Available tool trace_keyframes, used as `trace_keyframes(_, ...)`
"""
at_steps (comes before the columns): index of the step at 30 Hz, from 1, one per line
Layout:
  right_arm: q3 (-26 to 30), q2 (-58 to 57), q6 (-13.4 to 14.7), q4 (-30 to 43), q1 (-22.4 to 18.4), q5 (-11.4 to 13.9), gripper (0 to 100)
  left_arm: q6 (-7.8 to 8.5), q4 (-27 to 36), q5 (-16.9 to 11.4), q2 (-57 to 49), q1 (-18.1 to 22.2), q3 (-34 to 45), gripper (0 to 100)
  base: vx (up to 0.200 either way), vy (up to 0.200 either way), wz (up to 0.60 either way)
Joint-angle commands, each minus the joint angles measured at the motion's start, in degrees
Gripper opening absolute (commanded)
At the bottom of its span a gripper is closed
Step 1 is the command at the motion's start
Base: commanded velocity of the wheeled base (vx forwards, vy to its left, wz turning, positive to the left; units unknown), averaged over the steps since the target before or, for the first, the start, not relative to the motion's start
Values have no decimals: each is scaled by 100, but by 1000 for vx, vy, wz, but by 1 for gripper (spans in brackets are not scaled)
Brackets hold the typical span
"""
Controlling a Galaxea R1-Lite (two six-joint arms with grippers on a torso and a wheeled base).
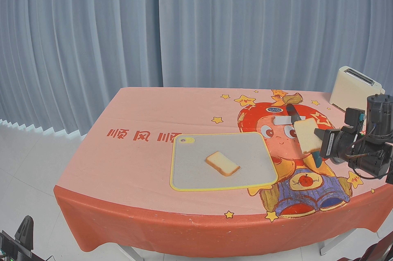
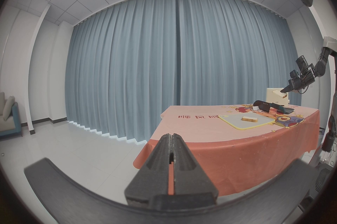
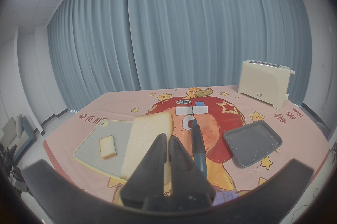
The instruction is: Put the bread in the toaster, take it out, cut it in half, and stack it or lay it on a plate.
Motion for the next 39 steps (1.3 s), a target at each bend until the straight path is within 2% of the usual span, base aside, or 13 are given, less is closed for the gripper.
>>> trace_keyframes(1, 7, -5, 1, -4, 1, -1, 0, -6, -1, 4, -2, 1, 101, 0, 0, 0, 0)
trace_keyframes(13, 42, 13, 1, -4, 10, 8, 0, -23, -10, 4, -2, 1, 101, 0, 0, -200, 0)
trace_keyframes(33, 59, 30, -8, 14, -34, 17, 0, -14, -1, -5, -2, 1, 101, 0, 0, 0, 0)
trace_keyframes(39, 86, 57, -105, -4, -130, 26, 0, -14, -1, -5, -2, 1, 101, 0, 0, 0, 0)
